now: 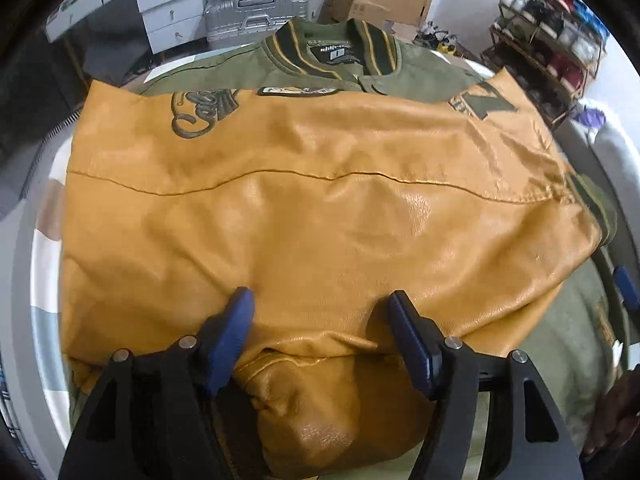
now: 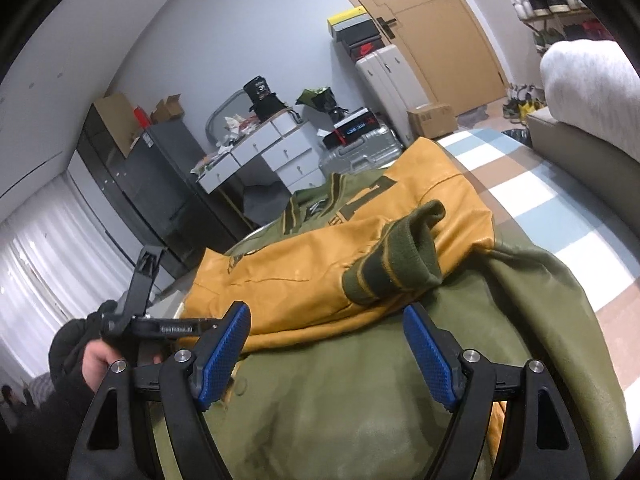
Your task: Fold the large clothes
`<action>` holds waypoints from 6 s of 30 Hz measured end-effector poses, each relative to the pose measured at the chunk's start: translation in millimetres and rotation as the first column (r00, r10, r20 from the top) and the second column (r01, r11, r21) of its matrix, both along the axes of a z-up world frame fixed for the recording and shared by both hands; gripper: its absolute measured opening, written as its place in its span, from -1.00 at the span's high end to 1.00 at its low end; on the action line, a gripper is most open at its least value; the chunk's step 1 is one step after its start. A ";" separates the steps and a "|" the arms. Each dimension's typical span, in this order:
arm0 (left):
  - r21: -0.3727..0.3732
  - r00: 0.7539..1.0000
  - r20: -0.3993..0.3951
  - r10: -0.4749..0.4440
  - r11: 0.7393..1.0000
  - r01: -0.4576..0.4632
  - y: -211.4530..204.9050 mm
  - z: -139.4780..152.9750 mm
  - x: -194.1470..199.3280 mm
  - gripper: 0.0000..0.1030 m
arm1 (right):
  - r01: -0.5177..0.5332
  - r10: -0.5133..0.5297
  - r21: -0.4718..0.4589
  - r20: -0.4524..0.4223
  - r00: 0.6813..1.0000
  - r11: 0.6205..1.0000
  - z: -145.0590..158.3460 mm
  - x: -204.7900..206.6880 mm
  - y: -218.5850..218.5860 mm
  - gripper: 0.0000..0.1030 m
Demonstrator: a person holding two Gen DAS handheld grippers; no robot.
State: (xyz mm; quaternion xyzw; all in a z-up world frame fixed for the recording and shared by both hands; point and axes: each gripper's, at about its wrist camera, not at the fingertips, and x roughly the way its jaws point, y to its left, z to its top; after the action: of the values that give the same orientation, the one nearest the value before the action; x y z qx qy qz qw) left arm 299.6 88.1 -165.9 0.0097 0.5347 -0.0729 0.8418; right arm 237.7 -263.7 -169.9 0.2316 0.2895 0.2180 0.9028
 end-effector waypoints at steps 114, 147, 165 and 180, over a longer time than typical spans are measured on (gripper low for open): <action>-0.254 0.993 0.116 -0.018 0.966 0.047 -23.3 31.1 -38.9 0.94 | -0.300 0.255 -0.596 -0.161 0.954 0.745 41.5 56.7 128.5 0.70; -0.231 0.993 0.109 -0.050 0.970 0.074 -32.5 14.5 -66.4 0.93 | -0.171 0.150 -0.127 -0.158 0.976 0.977 99.2 184.4 12.5 0.91; -0.193 0.998 -0.022 -0.057 0.980 0.052 -28.8 -8.7 -85.7 0.93 | -0.085 0.018 -0.295 -0.223 0.975 0.952 48.6 44.6 -44.7 0.79; -0.238 0.996 0.070 -0.050 0.969 0.066 3.1 27.6 -99.7 0.92 | -0.185 -0.023 -0.637 -0.304 0.952 0.749 -14.3 146.0 22.0 0.62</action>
State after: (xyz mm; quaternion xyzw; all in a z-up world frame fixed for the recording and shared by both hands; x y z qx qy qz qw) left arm 199.9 91.2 -138.3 -0.0742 0.4946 -0.1613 0.8508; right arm 383.7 -241.7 -184.3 -0.0842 0.4876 0.1048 0.8627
